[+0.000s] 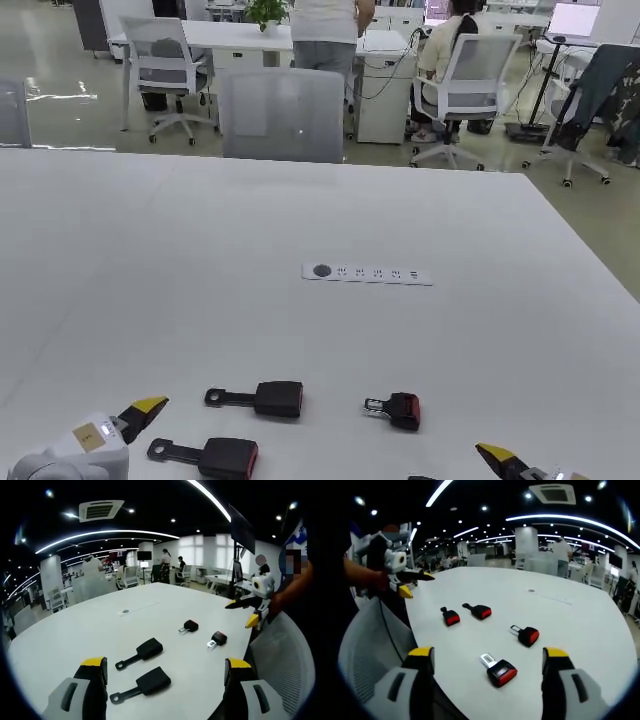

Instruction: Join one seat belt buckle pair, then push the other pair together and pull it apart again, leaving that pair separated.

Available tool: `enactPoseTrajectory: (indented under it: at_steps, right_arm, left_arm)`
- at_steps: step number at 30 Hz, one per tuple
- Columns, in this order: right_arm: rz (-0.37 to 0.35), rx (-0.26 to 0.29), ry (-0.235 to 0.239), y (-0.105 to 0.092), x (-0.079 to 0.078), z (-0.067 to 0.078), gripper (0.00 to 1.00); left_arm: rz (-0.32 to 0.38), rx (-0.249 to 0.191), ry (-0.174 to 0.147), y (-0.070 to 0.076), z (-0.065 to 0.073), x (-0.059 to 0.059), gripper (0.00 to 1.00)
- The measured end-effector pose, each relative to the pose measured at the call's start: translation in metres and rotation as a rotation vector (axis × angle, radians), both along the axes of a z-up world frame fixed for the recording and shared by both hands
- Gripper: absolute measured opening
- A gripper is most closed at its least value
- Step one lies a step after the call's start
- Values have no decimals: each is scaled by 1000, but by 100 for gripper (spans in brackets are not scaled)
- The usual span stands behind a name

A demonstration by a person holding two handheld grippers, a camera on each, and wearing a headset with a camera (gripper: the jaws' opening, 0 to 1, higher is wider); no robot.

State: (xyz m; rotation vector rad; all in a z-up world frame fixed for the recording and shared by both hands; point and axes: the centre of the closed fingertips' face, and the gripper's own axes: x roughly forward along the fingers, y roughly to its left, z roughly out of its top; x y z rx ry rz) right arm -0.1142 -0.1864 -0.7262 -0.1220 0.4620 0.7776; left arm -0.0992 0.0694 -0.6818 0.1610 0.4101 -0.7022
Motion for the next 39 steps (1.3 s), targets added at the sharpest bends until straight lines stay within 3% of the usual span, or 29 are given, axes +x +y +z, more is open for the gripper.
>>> enactPoseTrajectory:
  at_steps: [16, 28, 39]
  right_arm:
    - [18, -12, 17, 4, -1, -5, 89]
    - [32, -28, 28, 2, 2, -9, 88]
    - [49, -53, 48, -2, 7, -18, 87]
  left_arm:
    - [12, 0, 6, 6, -3, -3, 99]
    - [9, 13, 14, 10, -8, 1, 99]
    - [-24, 59, 32, 8, -20, 6, 99]
